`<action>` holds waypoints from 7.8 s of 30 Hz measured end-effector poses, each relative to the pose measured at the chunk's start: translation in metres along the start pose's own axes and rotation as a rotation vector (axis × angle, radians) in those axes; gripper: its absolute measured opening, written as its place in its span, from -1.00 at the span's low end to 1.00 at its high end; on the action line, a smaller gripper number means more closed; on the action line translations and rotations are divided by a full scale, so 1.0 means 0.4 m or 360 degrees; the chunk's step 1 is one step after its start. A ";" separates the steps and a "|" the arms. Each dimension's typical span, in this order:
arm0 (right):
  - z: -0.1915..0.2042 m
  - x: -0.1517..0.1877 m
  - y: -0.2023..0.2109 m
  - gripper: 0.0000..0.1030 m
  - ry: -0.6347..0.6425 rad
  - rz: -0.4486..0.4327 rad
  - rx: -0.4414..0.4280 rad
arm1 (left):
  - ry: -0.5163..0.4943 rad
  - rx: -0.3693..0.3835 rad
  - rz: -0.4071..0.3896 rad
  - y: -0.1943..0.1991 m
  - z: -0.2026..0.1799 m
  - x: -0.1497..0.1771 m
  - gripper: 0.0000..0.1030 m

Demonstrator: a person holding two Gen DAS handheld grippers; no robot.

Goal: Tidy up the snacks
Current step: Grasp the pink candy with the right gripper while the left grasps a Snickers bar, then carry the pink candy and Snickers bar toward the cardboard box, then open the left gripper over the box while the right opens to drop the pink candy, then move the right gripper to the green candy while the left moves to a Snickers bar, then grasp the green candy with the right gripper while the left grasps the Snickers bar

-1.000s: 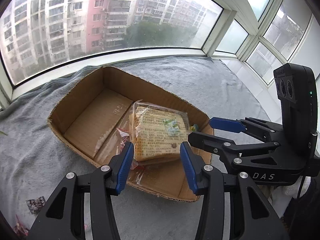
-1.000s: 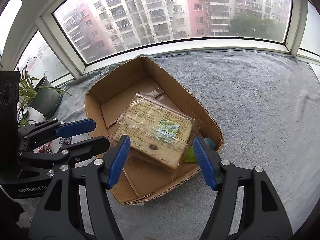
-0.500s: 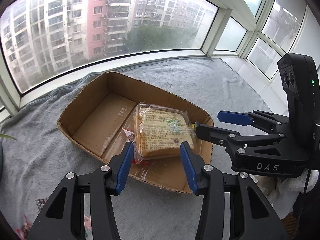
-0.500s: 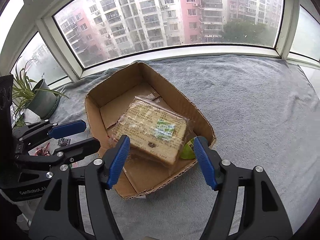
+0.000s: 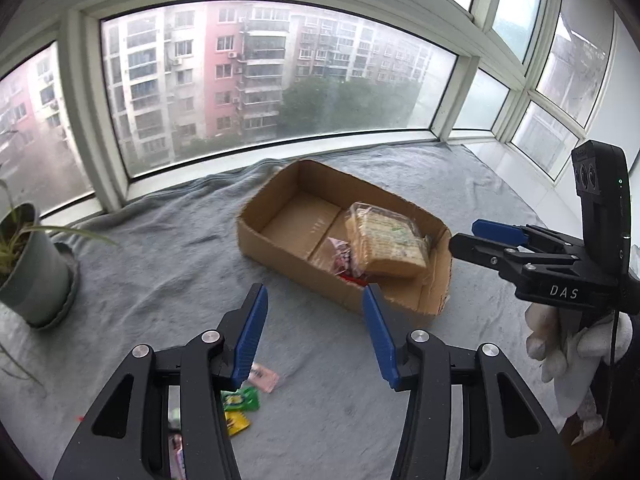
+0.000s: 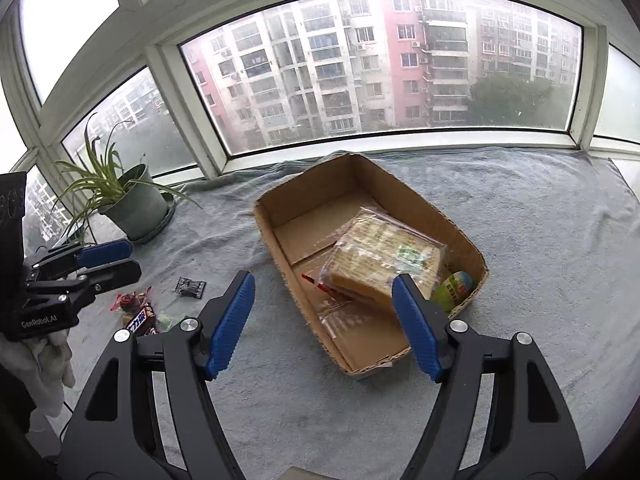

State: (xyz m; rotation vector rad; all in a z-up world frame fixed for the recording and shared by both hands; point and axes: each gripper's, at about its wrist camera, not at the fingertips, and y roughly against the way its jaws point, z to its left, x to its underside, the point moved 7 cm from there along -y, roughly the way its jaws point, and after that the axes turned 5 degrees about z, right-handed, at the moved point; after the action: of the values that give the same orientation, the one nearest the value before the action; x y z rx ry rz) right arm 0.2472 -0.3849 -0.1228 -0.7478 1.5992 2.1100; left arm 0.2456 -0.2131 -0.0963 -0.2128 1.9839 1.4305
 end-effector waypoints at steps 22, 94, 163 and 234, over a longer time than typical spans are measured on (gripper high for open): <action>0.309 0.128 -0.148 0.43 0.0367 0.0223 -0.0097 | 0.0568 -0.0259 0.0045 0.158 0.377 0.397 -0.07; 0.191 0.063 -0.110 -0.59 0.0033 0.0010 0.0004 | 0.0402 -0.0083 -0.0004 0.017 0.288 0.253 -0.49; 0.012 0.036 -0.078 0.37 -0.0115 -0.0077 0.0234 | 0.0064 0.0046 -0.0073 -0.134 0.058 -0.143 0.18; 0.460 0.199 -0.458 -0.15 0.0946 0.0657 -0.0169 | 0.0431 -0.0087 0.0321 -0.069 0.288 0.434 -0.28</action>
State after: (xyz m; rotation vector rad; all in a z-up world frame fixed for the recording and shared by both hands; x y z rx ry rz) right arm 0.2610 -0.1588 -0.2723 -1.2630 2.1029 2.4164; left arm 0.1760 -0.0787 -0.2419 -0.2471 2.2380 1.6577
